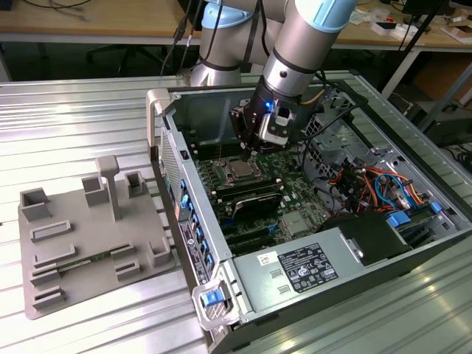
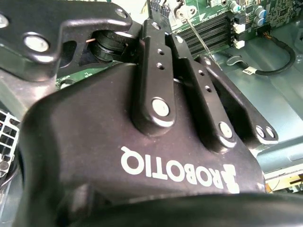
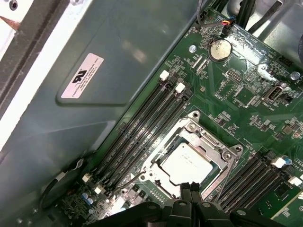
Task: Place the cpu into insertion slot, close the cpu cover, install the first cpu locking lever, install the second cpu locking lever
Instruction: 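Install the first cpu locking lever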
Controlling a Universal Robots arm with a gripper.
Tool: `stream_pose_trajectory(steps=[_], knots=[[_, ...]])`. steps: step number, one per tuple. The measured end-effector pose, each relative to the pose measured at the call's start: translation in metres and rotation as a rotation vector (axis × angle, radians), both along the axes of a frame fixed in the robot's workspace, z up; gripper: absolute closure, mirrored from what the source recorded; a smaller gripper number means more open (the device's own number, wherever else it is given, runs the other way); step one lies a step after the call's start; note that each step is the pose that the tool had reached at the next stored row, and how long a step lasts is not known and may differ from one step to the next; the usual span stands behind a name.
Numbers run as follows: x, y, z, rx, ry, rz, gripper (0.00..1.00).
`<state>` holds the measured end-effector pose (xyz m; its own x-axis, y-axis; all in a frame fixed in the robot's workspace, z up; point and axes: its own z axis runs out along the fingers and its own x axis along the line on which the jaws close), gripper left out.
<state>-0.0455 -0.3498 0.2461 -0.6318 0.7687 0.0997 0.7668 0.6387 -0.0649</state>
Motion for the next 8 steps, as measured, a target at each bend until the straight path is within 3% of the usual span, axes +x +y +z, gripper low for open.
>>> stream_pose_trajectory(steps=[8], knots=[[0.0, 0.0, 0.0, 0.0012, 0.0, 0.053, 0.89]])
